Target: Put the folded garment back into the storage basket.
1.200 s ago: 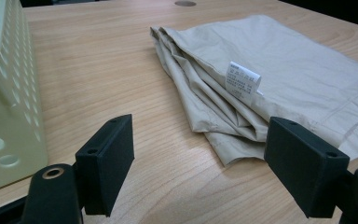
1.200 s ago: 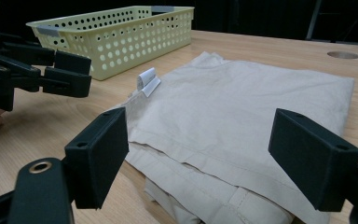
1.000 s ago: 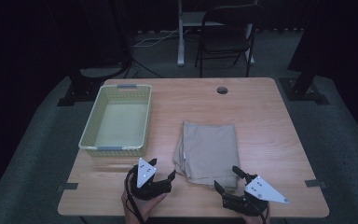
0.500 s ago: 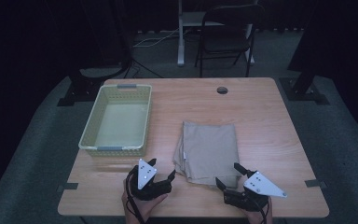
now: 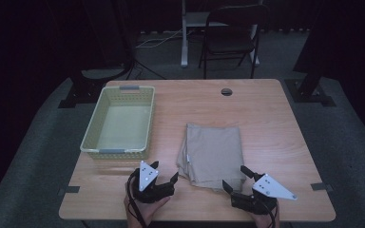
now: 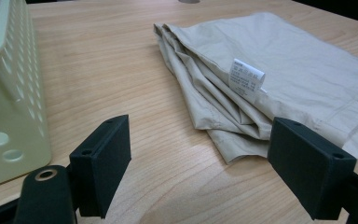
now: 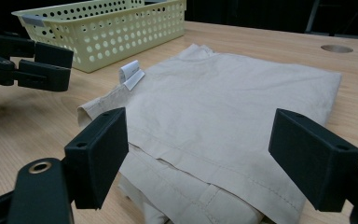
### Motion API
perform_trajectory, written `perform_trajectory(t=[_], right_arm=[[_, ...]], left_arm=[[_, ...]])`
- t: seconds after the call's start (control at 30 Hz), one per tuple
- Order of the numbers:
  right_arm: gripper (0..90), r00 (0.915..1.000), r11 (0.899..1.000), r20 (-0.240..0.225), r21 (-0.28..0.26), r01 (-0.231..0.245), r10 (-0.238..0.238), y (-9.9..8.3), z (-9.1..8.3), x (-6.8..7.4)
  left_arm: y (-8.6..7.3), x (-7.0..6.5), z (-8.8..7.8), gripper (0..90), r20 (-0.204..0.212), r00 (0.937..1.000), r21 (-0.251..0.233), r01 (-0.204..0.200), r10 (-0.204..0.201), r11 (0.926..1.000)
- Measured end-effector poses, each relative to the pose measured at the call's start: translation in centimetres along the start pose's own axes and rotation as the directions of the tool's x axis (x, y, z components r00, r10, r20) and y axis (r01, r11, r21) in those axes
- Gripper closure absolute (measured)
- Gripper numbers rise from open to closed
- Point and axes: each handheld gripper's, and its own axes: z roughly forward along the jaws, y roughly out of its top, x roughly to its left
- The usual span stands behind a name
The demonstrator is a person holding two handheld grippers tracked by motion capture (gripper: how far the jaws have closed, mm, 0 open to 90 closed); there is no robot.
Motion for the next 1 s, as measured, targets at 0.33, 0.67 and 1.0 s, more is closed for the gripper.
perform_trajectory(t=[0.33, 0.67, 1.0], right_arm=[[18.5, 1.0000, 1.000, 0.001, 0.002, -0.005, 0.005, 0.0, 0.0, 0.0], [18.5, 1.0000, 1.000, -0.001, 0.000, -0.004, 0.004, 0.0, 0.0, 0.0], [18.5, 1.0000, 1.000, 0.003, -0.004, 0.001, -0.001, 0.0, 0.0, 0.0]], left_arm=[[0.1, -0.1, 0.1, 22.7, -0.007, 1.0000, -0.008, 0.002, -0.003, 1.0000], [1.2, -0.2, 0.1, 22.7, -0.008, 0.9998, -0.012, -0.015, 0.015, 0.9998], [2.0, 0.0, 0.2, 22.7, 0.009, 0.9999, -0.020, -0.006, 0.006, 0.9998]])
